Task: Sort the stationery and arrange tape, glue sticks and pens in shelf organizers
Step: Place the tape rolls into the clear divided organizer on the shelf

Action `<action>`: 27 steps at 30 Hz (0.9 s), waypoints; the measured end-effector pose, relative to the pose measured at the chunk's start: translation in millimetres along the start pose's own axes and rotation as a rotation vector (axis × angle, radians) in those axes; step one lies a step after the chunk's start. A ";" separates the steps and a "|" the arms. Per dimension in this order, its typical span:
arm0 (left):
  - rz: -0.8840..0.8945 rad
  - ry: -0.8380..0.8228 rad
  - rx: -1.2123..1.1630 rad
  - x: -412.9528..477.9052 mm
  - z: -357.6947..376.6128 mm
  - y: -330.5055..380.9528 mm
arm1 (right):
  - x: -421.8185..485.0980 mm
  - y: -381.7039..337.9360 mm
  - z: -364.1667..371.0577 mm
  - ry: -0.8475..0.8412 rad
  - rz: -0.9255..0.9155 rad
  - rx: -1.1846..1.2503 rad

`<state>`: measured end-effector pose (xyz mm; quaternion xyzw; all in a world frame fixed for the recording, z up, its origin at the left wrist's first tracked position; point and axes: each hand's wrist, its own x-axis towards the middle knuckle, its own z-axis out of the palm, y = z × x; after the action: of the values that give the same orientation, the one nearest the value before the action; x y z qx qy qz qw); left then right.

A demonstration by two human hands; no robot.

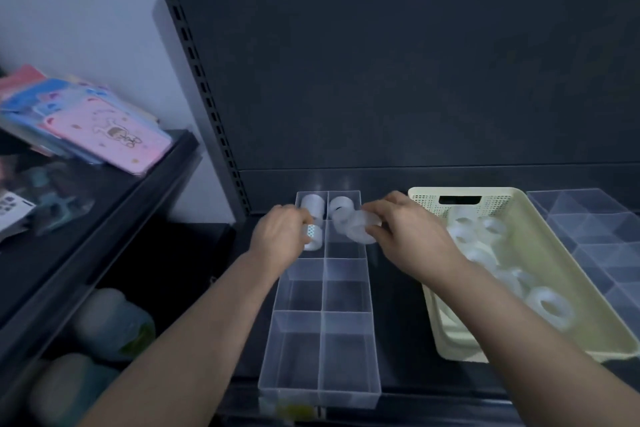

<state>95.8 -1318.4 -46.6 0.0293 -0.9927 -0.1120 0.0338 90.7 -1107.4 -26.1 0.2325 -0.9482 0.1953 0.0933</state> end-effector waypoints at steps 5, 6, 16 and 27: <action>0.044 0.067 -0.142 -0.3 -1.5 -16.3 | 7.5 -22.3 6.3 0.021 0.017 0.015; 0.046 0.091 -0.163 -0.5 -4.5 -21.8 | 10.7 -29.0 9.7 0.020 0.004 0.016; 0.003 0.154 -0.204 -4.0 -22.7 -53.4 | 39.2 -74.1 59.9 -0.218 -0.049 -0.149; 0.130 0.151 -0.278 3.0 -24.2 -8.8 | 13.0 -32.7 14.2 -0.059 0.066 -0.082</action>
<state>95.0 -1332.5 -24.8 -0.0316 -0.9620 -0.2435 0.1192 93.7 -1145.1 -24.8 0.2026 -0.9649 0.1524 0.0681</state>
